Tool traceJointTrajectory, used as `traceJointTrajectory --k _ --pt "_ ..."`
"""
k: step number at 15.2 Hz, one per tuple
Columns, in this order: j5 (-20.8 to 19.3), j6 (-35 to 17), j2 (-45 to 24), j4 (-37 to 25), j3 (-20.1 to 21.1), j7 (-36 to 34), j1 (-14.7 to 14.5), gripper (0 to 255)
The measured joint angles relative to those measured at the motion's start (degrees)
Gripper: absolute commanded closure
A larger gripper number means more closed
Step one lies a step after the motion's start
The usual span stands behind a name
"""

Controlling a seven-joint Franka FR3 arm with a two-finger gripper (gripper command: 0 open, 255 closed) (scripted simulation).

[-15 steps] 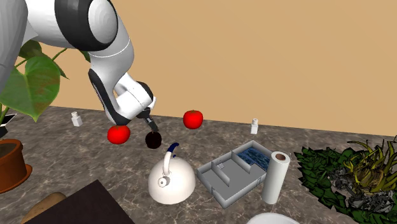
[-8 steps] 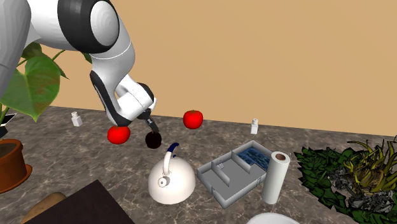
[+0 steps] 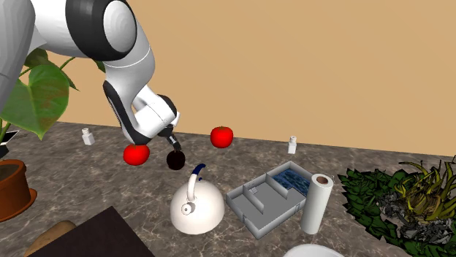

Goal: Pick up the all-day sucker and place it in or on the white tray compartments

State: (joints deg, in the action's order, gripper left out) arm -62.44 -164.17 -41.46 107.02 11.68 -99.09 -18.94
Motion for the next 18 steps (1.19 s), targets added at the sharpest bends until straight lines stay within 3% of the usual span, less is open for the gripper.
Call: traceJointTrajectory --k 8,18 --pt "2.1 1.4 2.4 1.4 1.8 2.3 1.4 255" --pt "8.5 5.2 8.5 4.1 7.0 8.9 5.4 255"
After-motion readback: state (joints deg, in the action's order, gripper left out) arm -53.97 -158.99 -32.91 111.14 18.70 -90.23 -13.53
